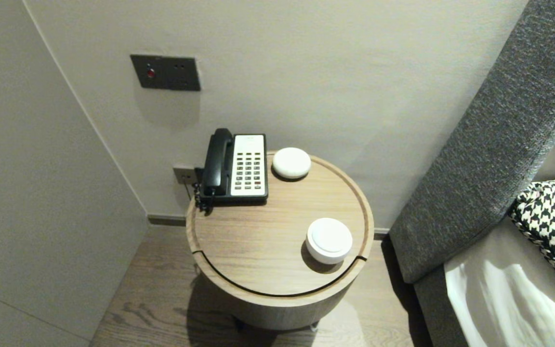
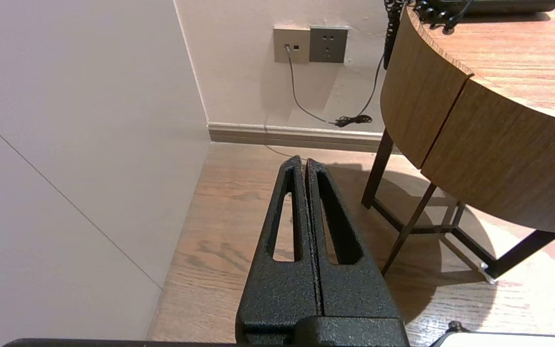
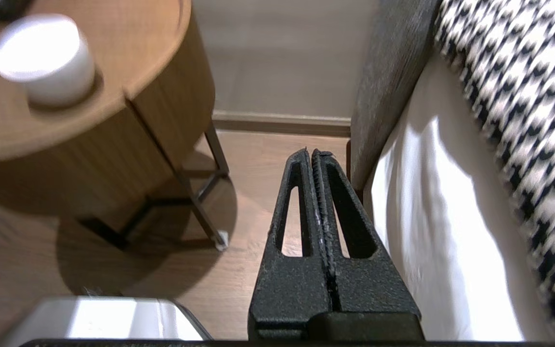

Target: Open the nightstand drawer

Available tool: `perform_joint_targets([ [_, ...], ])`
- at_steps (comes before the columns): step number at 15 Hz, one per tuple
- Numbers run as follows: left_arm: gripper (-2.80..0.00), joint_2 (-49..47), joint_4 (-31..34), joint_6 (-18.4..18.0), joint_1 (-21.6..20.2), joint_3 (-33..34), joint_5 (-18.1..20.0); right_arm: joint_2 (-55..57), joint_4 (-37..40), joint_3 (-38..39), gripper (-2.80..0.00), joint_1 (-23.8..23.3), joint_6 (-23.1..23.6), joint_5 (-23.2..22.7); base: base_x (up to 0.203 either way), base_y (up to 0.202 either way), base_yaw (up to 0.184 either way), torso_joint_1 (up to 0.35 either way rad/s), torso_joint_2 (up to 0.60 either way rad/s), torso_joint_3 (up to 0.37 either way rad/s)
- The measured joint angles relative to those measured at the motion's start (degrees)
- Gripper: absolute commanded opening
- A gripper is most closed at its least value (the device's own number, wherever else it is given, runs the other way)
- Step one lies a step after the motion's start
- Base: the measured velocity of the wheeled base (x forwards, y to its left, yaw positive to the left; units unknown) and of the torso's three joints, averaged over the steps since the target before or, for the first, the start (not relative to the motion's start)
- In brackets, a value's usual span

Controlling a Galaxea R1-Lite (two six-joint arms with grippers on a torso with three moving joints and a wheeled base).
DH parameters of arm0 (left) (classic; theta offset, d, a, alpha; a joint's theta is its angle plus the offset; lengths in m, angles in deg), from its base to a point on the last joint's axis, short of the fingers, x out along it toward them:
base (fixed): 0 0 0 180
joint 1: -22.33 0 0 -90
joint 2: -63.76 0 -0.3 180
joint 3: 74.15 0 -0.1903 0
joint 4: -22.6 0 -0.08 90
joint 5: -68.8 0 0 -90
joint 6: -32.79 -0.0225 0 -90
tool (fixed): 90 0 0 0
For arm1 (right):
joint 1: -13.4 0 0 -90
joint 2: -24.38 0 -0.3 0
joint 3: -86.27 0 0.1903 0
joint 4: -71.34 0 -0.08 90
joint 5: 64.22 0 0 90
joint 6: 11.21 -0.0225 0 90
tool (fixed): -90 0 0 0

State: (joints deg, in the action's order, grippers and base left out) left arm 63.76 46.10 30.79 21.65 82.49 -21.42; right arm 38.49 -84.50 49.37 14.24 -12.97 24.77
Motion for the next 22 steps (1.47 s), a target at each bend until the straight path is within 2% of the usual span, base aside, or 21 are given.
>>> perform_joint_targets([
  [8, -2.80, -0.02, 0.00, 0.00, 0.00, 0.00, -0.02, 27.11, 0.89, -20.75, -2.80, 0.59, -9.57, -0.04, 0.000, 0.000, 0.000, 0.000, 0.00, 0.000],
  [10, -2.80, -0.02, 0.02, 0.00, 0.00, 0.00, -0.02, 33.88, 1.56, -25.31, -2.80, 1.49, -14.69, -0.02, 0.000, 0.000, 0.000, 0.000, 0.00, 0.000],
  [12, -2.80, -0.01, 0.00, 0.00, 0.00, 0.00, -0.02, 39.94, 5.61, -31.37, -2.80, 4.07, -20.97, 0.07, 0.000, 0.000, 0.000, 0.000, 0.00, 0.000],
  [14, -2.80, -0.02, -0.02, 0.00, 0.00, 0.00, 0.00, 45.14, 11.63, -36.00, -2.80, 7.97, -24.27, 0.07, 0.000, 0.000, 0.000, 0.000, 0.00, 0.000],
  [19, -2.80, 0.00, 0.00, 0.00, 0.00, 0.00, 0.01, 56.02, 15.63, -40.15, -2.80, 16.15, -25.57, 0.64, 0.000, 0.000, 0.000, 0.000, 0.00, 0.000],
  [22, -2.80, -0.02, 0.00, 0.00, 0.00, 0.00, -0.02, 61.97, 15.14, -40.92, -2.80, 22.77, -27.07, 0.47, 0.000, 0.000, 0.000, 0.000, 0.00, 0.000],
])
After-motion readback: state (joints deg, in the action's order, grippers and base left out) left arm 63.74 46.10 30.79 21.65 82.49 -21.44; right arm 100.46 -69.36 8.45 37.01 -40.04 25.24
